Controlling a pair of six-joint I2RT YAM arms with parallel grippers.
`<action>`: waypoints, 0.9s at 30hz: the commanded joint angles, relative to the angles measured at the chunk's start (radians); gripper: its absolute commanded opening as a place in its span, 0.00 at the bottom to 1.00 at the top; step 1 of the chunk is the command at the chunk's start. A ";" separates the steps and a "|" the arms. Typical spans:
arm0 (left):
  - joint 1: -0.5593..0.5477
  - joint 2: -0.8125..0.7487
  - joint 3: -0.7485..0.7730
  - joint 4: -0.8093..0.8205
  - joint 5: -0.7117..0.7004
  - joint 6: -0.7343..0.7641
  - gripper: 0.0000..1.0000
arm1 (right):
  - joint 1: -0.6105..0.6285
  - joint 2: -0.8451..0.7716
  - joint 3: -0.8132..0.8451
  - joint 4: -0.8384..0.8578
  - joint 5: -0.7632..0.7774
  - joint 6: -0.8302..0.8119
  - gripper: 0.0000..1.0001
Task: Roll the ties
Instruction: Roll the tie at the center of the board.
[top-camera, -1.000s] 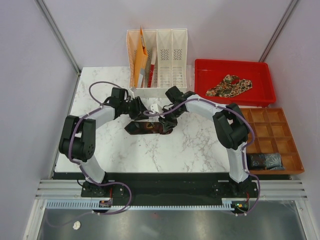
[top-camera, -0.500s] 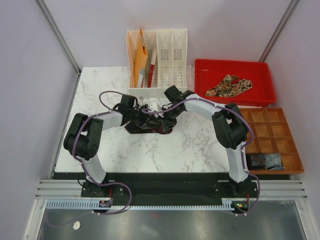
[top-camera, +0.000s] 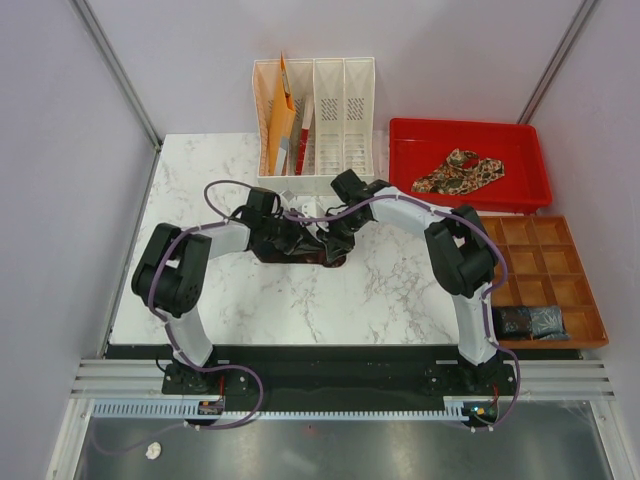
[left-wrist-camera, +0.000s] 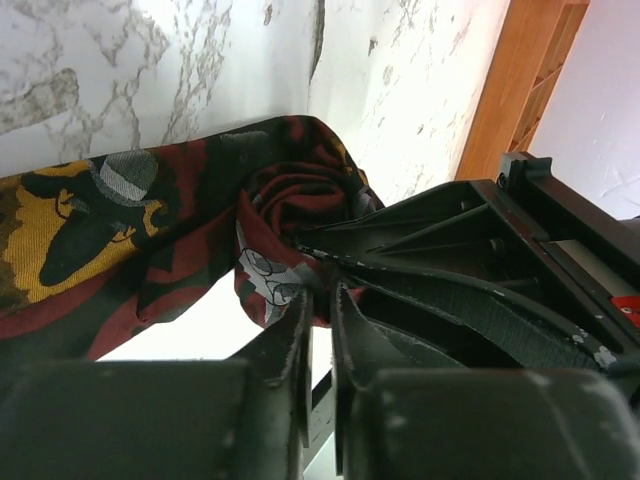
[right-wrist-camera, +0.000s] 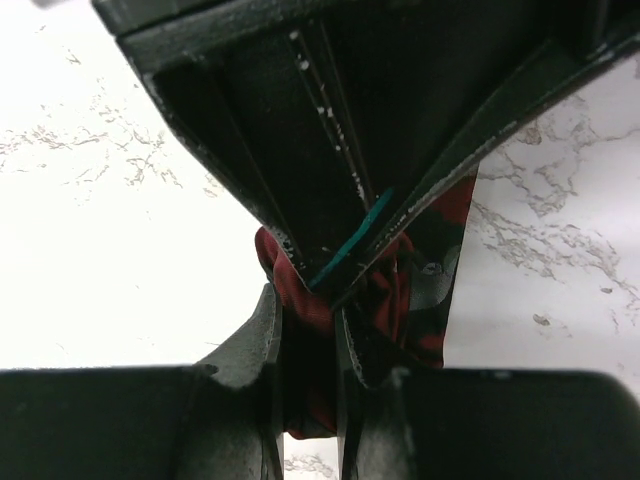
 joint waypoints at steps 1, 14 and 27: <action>0.013 0.043 0.037 -0.088 -0.084 0.067 0.05 | -0.002 0.002 -0.005 0.013 -0.016 0.008 0.26; 0.077 0.146 0.155 -0.290 -0.237 0.250 0.02 | -0.013 -0.024 0.018 0.012 -0.010 0.026 0.72; 0.086 0.168 0.175 -0.332 -0.268 0.283 0.02 | -0.011 -0.007 -0.006 0.222 0.033 0.286 0.98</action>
